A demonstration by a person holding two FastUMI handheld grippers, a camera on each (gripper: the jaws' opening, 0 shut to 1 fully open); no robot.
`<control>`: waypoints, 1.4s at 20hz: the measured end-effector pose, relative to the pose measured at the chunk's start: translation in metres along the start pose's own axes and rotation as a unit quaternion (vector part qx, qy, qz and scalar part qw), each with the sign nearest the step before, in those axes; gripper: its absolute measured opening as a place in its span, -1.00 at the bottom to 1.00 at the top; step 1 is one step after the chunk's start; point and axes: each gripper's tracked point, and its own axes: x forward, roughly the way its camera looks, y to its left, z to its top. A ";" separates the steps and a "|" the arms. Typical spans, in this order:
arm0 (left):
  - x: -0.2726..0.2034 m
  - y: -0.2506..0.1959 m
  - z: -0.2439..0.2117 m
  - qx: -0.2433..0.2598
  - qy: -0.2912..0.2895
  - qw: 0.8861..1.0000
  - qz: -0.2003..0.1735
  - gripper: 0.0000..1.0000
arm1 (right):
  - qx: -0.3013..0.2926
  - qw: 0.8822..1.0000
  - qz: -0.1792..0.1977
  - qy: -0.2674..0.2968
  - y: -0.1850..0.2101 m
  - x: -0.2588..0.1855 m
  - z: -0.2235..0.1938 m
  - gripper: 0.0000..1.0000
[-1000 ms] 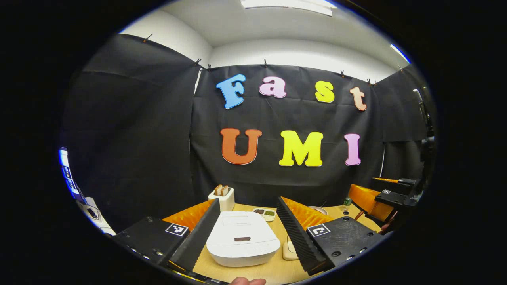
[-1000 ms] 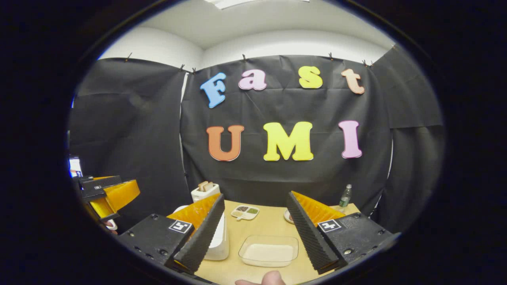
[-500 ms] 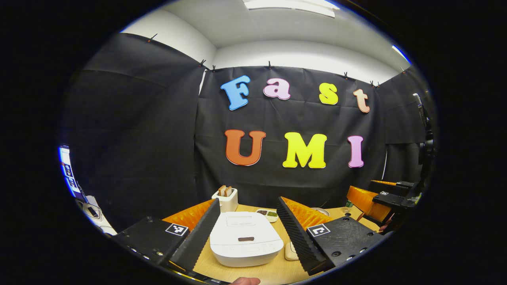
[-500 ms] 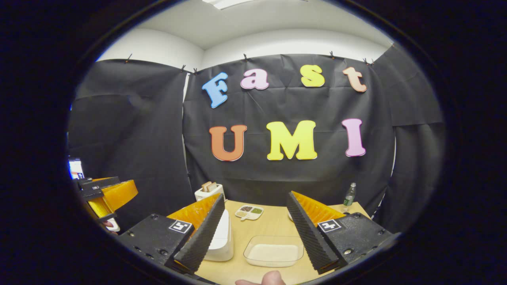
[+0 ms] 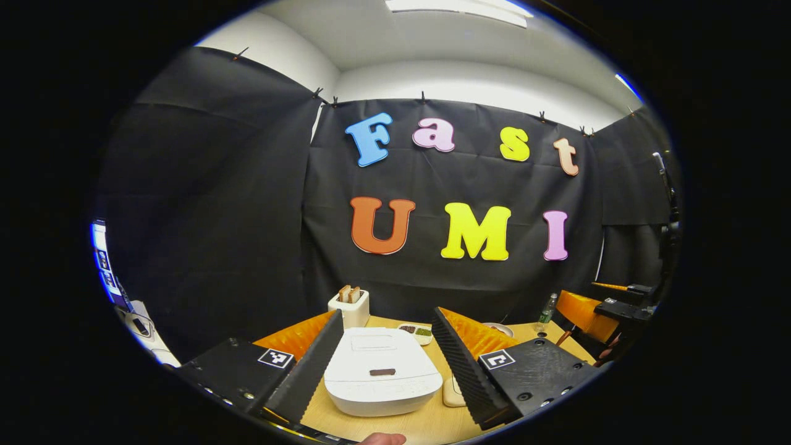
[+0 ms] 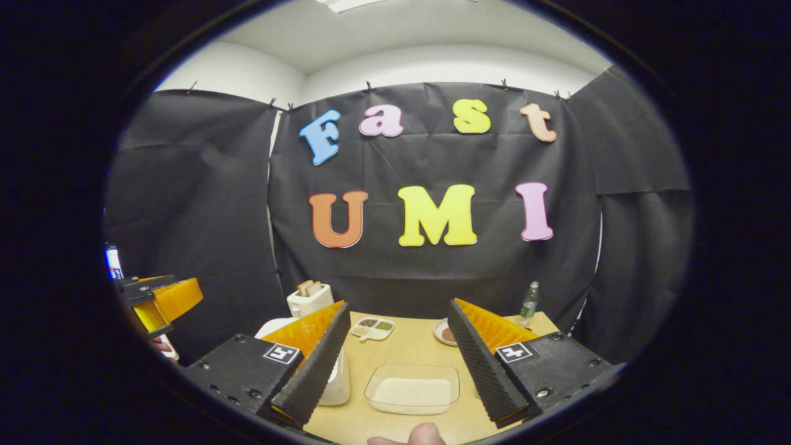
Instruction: Close the left gripper, press the button to open the rice cooker; take a wooden spoon from the chopstick holder with the right hand, scoop a spoonful of rice and pour it into the rice cooker, then put the wooden spoon back into the chopstick holder.
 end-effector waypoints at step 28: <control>0.102 -0.002 -0.169 -0.074 0.306 0.949 0.002 -1.00 | 0.035 0.995 -0.068 0.065 -0.106 0.059 -0.057 0.97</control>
